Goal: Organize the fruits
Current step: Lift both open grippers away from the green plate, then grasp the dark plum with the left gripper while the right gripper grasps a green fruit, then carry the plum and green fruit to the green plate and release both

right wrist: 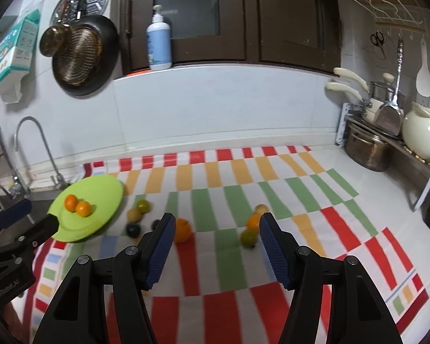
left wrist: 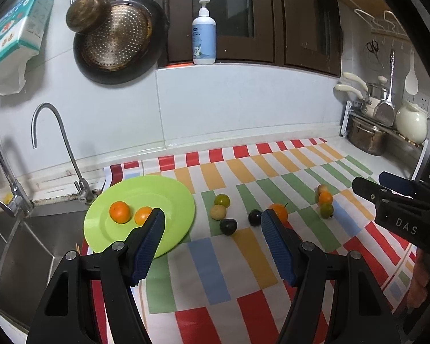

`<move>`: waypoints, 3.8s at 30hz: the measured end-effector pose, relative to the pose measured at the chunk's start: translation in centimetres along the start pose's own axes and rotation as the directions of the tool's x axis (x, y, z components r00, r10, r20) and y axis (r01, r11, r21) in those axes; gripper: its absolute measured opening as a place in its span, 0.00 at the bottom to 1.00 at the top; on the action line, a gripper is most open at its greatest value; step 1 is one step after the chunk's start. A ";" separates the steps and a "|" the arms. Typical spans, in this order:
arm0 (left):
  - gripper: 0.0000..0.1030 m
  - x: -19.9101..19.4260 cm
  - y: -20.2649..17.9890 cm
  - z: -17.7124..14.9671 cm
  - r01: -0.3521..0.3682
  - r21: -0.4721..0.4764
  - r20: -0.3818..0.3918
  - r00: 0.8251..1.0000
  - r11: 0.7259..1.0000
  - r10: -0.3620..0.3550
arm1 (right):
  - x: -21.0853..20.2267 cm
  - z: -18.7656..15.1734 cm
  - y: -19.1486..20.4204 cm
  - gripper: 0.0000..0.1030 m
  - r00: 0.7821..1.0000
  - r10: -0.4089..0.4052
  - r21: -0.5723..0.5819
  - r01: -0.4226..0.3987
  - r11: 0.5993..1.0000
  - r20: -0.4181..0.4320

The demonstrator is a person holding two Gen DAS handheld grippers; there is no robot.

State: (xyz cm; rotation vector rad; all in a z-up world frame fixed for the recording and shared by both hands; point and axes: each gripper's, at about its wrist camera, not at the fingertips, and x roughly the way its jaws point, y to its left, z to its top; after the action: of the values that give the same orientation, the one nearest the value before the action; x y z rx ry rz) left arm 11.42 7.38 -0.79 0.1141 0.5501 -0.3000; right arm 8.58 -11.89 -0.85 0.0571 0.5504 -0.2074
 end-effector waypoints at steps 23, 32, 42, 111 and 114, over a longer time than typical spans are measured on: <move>0.63 8.3 -1.3 -1.0 -0.017 0.035 -0.160 0.987 0.999 0.022 | 8.2 -1.6 -2.4 0.59 0.988 -0.010 0.039 0.016 0.999 -0.156; 0.55 11.8 -1.3 -1.7 0.009 0.037 -0.223 0.975 0.999 0.000 | 10.9 -2.4 -2.7 0.59 0.976 -0.043 0.039 0.053 0.998 -0.215; 0.44 14.6 -1.3 -2.1 0.047 0.029 -0.275 0.961 0.998 -0.037 | 12.9 -3.2 -2.5 0.52 0.964 -0.058 0.038 0.070 0.997 -0.260; 0.27 0.8 3.7 0.2 -0.071 -0.069 -0.050 0.996 0.995 0.068 | 3.3 0.4 7.3 0.28 0.952 0.299 -0.182 -0.305 0.935 -0.057; 0.27 0.1 4.4 0.1 -0.088 -0.073 -0.041 0.996 0.993 0.085 | 2.9 0.7 8.1 0.28 0.946 0.321 -0.190 -0.325 0.926 -0.053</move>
State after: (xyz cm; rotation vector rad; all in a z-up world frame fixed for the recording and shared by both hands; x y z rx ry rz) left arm 12.90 11.54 -0.64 0.0706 0.5918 -0.1928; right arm 13.04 -4.59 -1.83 -0.0425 0.5713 0.1709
